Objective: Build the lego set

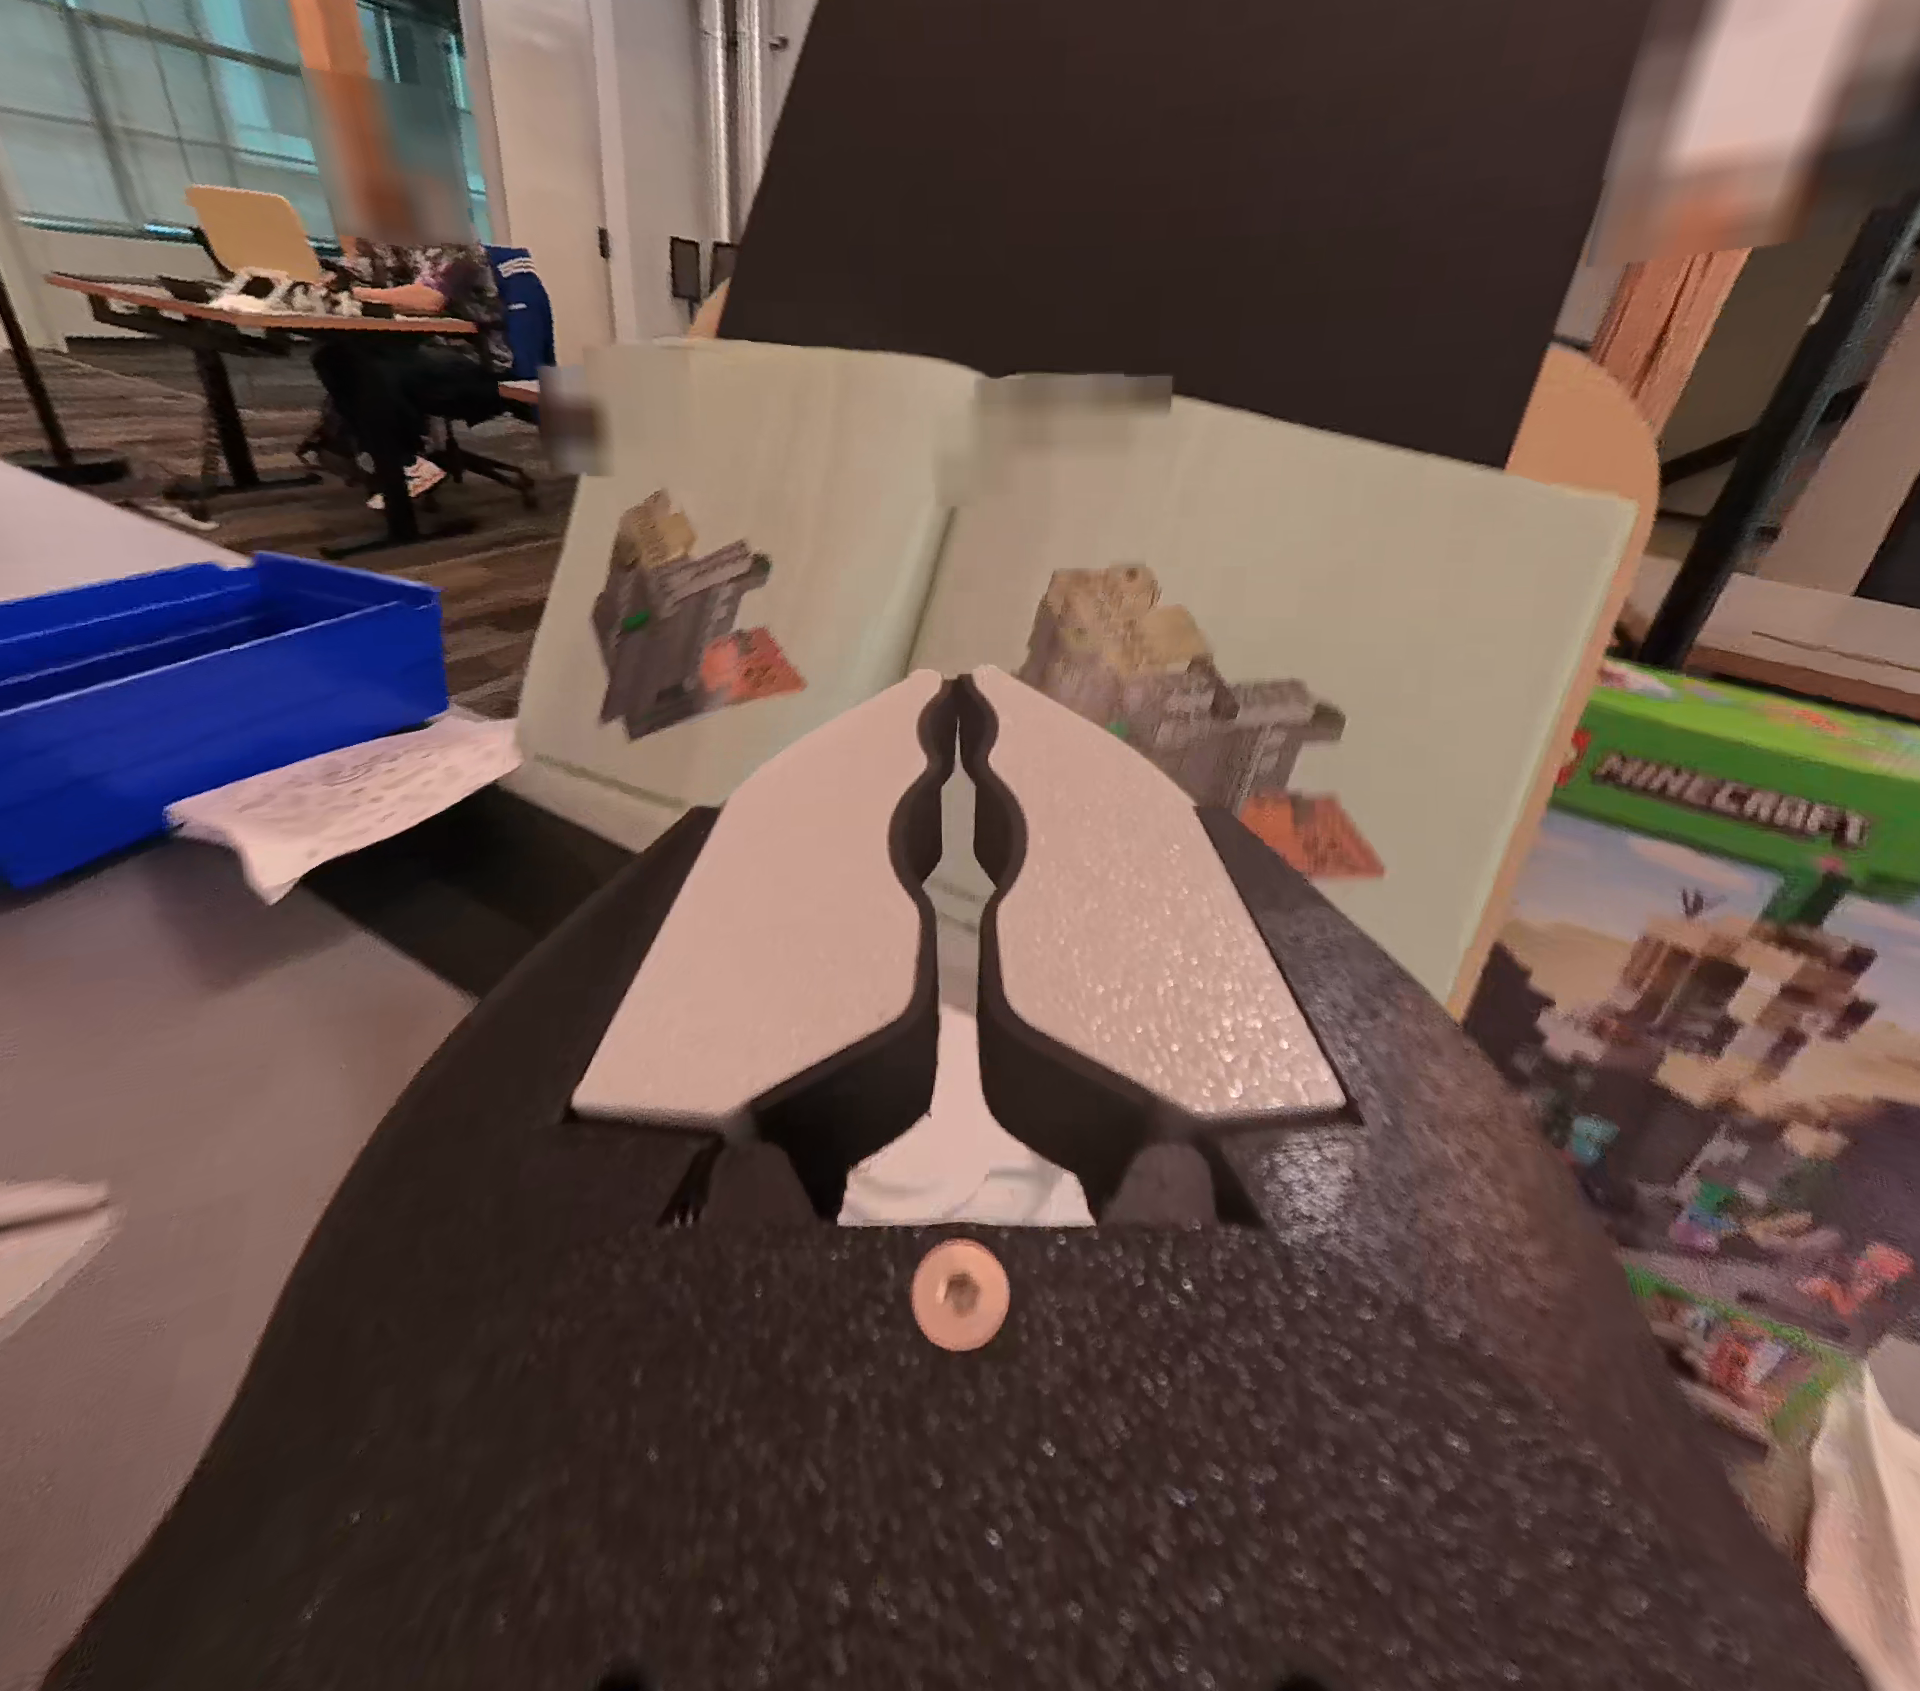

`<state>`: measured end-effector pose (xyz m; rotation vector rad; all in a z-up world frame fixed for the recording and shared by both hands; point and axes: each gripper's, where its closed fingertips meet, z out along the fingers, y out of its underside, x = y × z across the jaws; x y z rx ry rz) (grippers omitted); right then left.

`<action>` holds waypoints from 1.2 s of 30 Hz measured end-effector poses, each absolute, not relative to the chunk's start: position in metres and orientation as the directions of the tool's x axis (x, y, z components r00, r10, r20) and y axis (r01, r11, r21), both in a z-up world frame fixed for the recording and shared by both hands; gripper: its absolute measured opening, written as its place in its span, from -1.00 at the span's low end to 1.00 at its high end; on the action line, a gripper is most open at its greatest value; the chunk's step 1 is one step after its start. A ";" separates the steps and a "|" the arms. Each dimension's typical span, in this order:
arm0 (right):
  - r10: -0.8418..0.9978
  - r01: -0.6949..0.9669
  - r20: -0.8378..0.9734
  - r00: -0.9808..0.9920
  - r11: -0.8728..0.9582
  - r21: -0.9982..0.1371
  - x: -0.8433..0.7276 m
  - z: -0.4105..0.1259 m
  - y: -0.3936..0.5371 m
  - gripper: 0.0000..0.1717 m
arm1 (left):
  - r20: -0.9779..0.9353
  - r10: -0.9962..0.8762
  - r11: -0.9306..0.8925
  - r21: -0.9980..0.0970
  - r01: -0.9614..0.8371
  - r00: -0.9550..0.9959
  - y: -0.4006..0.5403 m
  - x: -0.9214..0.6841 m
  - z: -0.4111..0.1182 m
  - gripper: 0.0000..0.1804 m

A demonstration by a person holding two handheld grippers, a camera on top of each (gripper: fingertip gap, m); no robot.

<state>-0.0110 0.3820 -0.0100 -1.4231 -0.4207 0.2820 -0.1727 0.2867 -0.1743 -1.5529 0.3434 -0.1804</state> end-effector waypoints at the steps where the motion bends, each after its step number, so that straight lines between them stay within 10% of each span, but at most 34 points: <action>1: 0.448 0.056 0.107 0.888 0.125 -0.991 -0.010 -0.018 0.369 -1.00 | -0.115 -0.323 0.022 -0.993 -0.114 0.939 0.286 -0.172 -0.174 -1.00; 19: 0.515 0.059 0.038 0.856 -0.024 -0.998 0.018 -0.138 0.244 -1.00 | -0.213 -0.289 0.054 -0.977 -0.206 0.933 0.213 -0.287 -0.043 -1.00; 27: 0.564 0.049 0.018 0.826 -0.041 -0.998 0.013 -0.144 0.240 -1.00 | -0.120 0.003 -0.581 -0.809 -0.096 0.993 0.235 -0.524 -0.179 -0.71; 36: 0.572 0.032 0.005 0.820 -0.036 -0.999 0.017 -0.139 0.237 -1.00 | 0.082 0.075 -0.777 -0.620 0.110 0.994 0.264 -0.552 -0.284 -0.69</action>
